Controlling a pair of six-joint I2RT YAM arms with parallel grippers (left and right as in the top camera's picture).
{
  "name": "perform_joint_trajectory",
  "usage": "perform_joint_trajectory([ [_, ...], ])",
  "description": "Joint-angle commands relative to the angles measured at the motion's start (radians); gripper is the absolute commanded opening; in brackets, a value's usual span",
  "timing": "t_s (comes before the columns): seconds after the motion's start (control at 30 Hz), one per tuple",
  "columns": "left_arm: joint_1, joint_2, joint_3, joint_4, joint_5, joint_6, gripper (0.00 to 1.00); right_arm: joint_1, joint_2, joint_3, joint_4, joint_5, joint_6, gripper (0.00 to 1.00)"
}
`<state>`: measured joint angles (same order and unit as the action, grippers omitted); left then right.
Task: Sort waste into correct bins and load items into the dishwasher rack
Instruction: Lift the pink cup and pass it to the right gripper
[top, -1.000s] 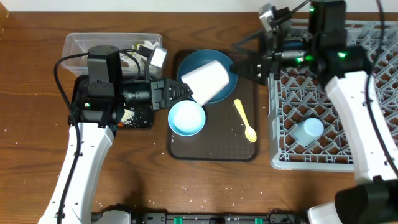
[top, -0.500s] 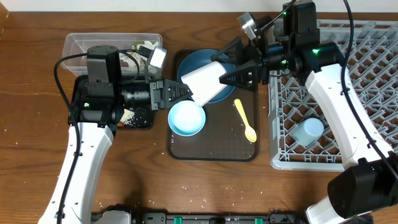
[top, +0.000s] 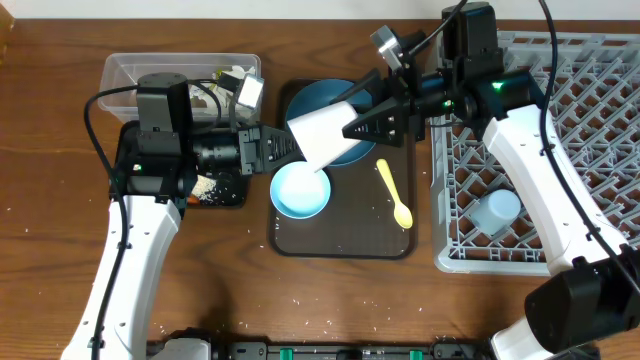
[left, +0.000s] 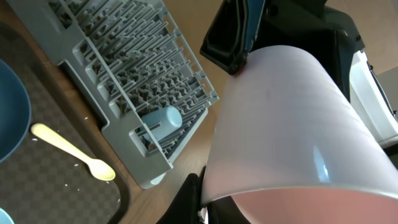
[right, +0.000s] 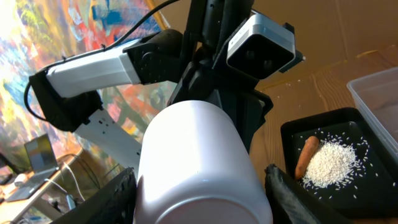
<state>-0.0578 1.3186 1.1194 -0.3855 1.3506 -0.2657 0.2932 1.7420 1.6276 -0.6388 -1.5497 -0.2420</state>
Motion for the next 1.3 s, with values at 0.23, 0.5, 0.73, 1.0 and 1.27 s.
perform_joint_trajectory([
  [0.23,-0.009,-0.005,0.003,0.006,0.026,-0.002,0.06,0.019,0.003,-0.004,-0.029,-0.01,-0.023,0.54],
  [0.5,-0.009,-0.005,0.003,0.006,0.026,-0.002,0.06,0.05,0.003,-0.004,-0.138,0.024,-0.122,0.61],
  [0.73,-0.009,-0.005,0.003,0.006,0.026,-0.002,0.06,0.06,0.003,-0.004,-0.149,0.024,-0.133,0.61],
  [1.0,-0.009,-0.005,0.003,0.006,0.026,-0.002,0.06,0.08,0.003,-0.004,-0.221,0.027,-0.201,0.61],
  [1.27,-0.009,-0.005,0.003,0.006,0.026,-0.002,0.06,0.082,0.003,-0.004,-0.278,0.027,-0.247,0.57],
])
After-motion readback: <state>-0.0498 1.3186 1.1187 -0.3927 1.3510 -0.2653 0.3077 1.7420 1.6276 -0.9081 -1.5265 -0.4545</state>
